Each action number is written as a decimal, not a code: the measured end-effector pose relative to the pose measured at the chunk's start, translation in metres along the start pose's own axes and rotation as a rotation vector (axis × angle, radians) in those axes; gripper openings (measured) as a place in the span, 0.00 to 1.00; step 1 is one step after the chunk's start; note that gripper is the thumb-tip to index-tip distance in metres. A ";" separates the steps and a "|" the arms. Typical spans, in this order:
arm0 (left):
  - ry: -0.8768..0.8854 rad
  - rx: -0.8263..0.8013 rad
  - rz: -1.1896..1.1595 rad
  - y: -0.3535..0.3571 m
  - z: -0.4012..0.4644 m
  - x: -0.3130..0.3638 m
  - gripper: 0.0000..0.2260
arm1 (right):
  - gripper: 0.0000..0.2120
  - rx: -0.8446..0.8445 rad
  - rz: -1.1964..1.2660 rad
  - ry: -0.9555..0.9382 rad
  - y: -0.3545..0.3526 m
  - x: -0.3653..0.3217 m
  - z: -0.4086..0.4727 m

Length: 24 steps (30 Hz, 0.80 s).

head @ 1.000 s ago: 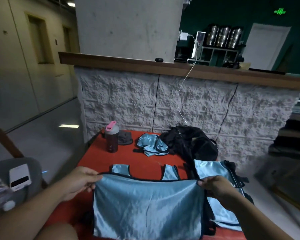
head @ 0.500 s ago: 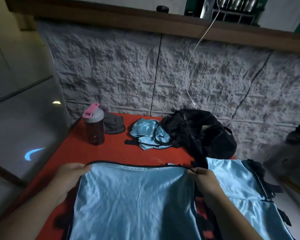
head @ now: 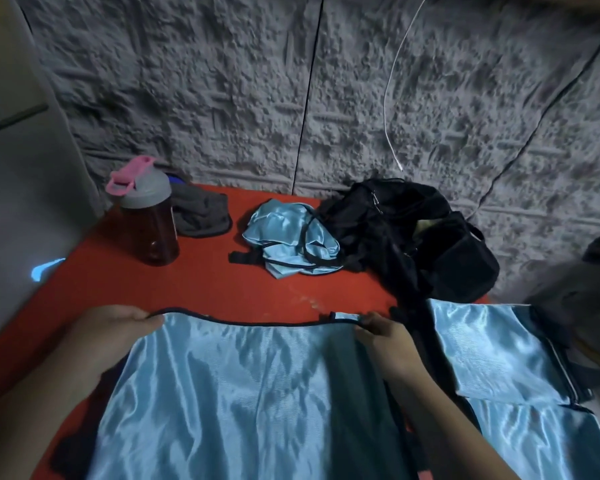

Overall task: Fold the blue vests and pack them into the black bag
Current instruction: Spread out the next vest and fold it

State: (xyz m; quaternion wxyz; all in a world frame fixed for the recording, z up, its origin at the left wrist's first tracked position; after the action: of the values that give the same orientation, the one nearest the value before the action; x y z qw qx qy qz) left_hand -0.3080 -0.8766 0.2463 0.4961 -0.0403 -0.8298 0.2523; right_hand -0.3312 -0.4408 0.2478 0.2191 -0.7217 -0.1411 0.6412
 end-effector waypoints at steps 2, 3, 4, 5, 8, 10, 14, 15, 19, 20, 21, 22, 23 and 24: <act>0.020 -0.007 -0.027 0.000 0.003 0.006 0.10 | 0.04 0.032 -0.008 -0.003 -0.002 0.004 0.003; 0.008 0.009 -0.010 0.001 0.004 0.007 0.10 | 0.03 0.067 -0.019 -0.007 -0.005 0.005 0.005; 0.019 0.010 -0.032 0.001 0.004 0.008 0.11 | 0.03 0.109 -0.037 -0.014 -0.009 0.006 0.007; 0.029 0.002 -0.056 0.000 0.002 0.010 0.11 | 0.04 0.147 -0.063 -0.018 -0.013 0.006 0.009; 0.011 0.007 -0.062 -0.001 0.006 0.008 0.11 | 0.07 0.206 -0.137 -0.031 -0.023 0.003 0.017; 0.041 0.022 -0.051 -0.001 0.005 0.009 0.08 | 0.08 0.210 -0.214 -0.037 -0.025 -0.001 0.021; 0.115 0.077 -0.043 0.003 0.002 0.011 0.05 | 0.04 0.195 -0.342 -0.024 -0.022 -0.005 0.027; 0.123 0.095 -0.045 0.004 0.001 0.012 0.03 | 0.04 0.193 -0.355 -0.012 -0.020 -0.005 0.028; 0.147 0.146 -0.017 0.007 0.003 0.012 0.07 | 0.07 0.205 -0.382 0.027 -0.017 -0.002 0.030; 0.158 0.156 -0.001 0.007 0.003 0.012 0.08 | 0.08 0.210 -0.382 0.048 -0.017 -0.001 0.030; 0.176 0.160 0.006 0.008 0.004 0.013 0.09 | 0.09 0.216 -0.379 0.073 -0.017 0.002 0.030; 0.190 0.161 0.008 0.009 0.004 0.014 0.10 | 0.09 0.221 -0.379 0.094 -0.018 0.004 0.029; 0.204 0.157 0.009 0.010 0.003 0.016 0.10 | 0.09 0.229 -0.387 0.105 -0.018 0.004 0.029; 0.216 0.152 0.015 0.012 0.001 0.018 0.11 | 0.09 0.239 -0.395 0.109 -0.019 0.005 0.027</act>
State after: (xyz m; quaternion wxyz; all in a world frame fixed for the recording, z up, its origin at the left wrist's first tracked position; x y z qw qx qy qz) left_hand -0.3202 -0.8610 0.2554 0.5824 -0.0357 -0.7496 0.3124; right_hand -0.3562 -0.4183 0.2513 0.4316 -0.6826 -0.1908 0.5580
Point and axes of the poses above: each hand's wrist, its own z-axis towards the middle knuckle, its own y-axis out of the palm, x = y × z, the point moved 4 cm from there along z, towards the middle knuckle, and after that the axes turned 5 degrees about -y, right-handed, at the moved point
